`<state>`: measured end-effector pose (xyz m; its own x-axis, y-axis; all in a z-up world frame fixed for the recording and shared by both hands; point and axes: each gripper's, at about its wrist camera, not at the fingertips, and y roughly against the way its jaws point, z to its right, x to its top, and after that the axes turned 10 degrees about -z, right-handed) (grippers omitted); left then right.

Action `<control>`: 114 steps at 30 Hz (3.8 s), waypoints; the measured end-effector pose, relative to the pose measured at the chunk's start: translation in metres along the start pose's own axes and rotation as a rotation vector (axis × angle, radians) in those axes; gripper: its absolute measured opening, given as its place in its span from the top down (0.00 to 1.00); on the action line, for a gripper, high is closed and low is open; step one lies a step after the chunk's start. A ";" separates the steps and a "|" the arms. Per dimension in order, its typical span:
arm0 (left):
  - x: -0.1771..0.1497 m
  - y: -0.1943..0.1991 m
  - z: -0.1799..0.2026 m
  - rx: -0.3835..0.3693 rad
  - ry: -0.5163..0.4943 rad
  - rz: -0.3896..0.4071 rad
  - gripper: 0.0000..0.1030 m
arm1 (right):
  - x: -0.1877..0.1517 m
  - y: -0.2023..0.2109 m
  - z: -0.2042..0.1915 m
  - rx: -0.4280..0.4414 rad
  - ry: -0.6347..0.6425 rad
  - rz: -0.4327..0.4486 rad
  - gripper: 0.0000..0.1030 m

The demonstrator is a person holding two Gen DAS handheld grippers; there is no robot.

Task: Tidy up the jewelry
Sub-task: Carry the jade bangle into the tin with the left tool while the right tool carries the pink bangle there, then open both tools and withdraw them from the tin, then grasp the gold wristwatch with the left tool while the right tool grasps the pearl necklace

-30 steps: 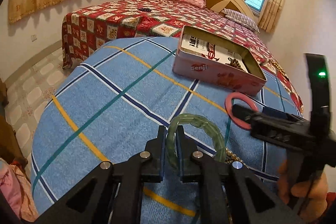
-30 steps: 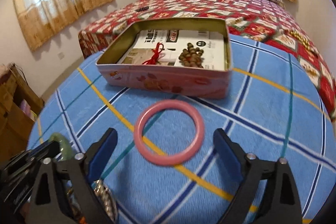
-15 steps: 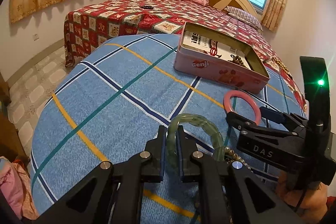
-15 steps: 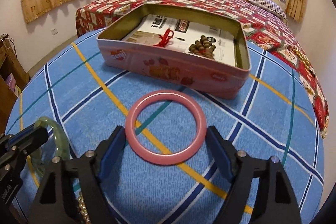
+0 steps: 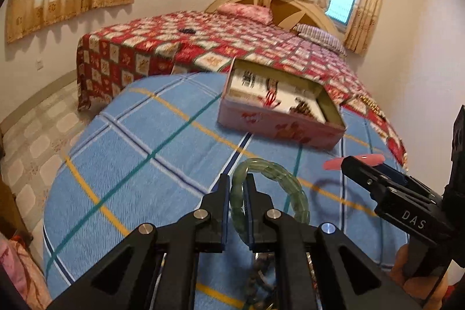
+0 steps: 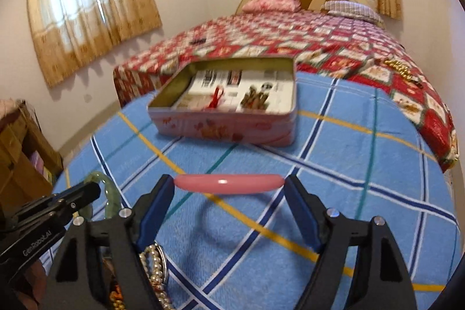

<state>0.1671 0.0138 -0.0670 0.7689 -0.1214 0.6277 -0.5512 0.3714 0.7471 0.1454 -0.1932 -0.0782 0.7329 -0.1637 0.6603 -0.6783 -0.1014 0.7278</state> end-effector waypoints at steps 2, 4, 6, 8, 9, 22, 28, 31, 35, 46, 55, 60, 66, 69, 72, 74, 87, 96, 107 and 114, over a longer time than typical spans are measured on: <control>0.008 0.003 0.003 -0.019 -0.008 0.017 0.92 | 0.008 0.005 0.003 0.005 -0.011 0.024 0.22; 0.017 0.005 0.005 -0.041 -0.011 0.033 0.92 | 0.016 0.009 0.005 0.013 -0.017 0.045 0.22; 0.029 0.005 0.006 -0.059 -0.013 0.050 0.92 | 0.026 0.013 0.006 0.021 -0.021 0.073 0.22; 0.040 0.002 0.008 -0.067 -0.021 0.068 0.92 | 0.032 0.018 0.007 0.030 -0.021 0.098 0.22; 0.046 0.001 0.010 -0.068 -0.028 0.076 0.92 | 0.038 0.020 0.007 0.032 -0.021 0.117 0.22; 0.127 -0.074 0.016 -0.085 -0.044 0.066 0.92 | 0.107 -0.042 0.017 -0.073 -0.026 0.193 0.22; 0.131 -0.112 0.021 -0.043 -0.063 0.004 0.92 | 0.107 -0.079 0.027 -0.068 -0.032 0.119 0.22; 0.129 -0.122 0.024 -0.013 -0.074 -0.022 0.92 | 0.104 -0.088 0.028 -0.063 -0.008 0.088 0.22; 0.124 -0.130 0.030 0.054 -0.113 -0.042 0.91 | 0.101 -0.090 0.024 -0.064 0.011 0.075 0.21; 0.128 -0.129 0.022 -0.023 -0.038 -0.103 0.61 | 0.095 -0.077 0.028 0.009 -0.010 0.093 0.21; 0.118 -0.089 0.026 -0.023 -0.070 -0.043 0.40 | 0.077 -0.038 0.042 -0.013 -0.093 0.150 0.14; 0.096 -0.060 0.013 0.017 -0.061 -0.029 0.40 | 0.056 -0.023 0.041 -0.042 -0.093 0.120 0.14; 0.060 -0.036 0.009 0.119 -0.107 -0.055 0.40 | 0.028 -0.008 0.043 -0.047 -0.104 0.060 0.14; 0.042 -0.025 0.004 0.125 -0.102 -0.068 0.40 | 0.012 0.000 0.043 -0.036 -0.117 0.029 0.14; 0.026 -0.014 -0.003 0.099 -0.068 -0.083 0.40 | -0.003 0.007 0.041 -0.032 -0.118 0.012 0.14; 0.016 -0.008 -0.006 0.088 -0.053 -0.092 0.40 | -0.010 0.011 0.039 -0.029 -0.108 0.000 0.15; -0.058 0.028 0.012 0.048 -0.148 -0.126 0.40 | -0.033 0.014 0.039 0.022 -0.117 -0.036 0.32; -0.082 0.024 0.028 0.015 -0.226 -0.190 0.40 | -0.035 0.014 0.040 0.041 -0.137 -0.037 0.32; -0.092 0.009 0.030 0.071 -0.219 -0.214 0.54 | -0.051 0.019 0.022 0.043 -0.068 -0.102 0.32; -0.091 0.012 0.022 0.021 -0.181 -0.203 0.65 | -0.062 0.026 0.007 0.043 -0.006 -0.124 0.32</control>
<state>0.0830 0.0089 -0.1103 0.7948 -0.3550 0.4922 -0.3997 0.3041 0.8647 0.0817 -0.1927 -0.1013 0.8112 -0.1529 0.5645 -0.5840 -0.1630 0.7952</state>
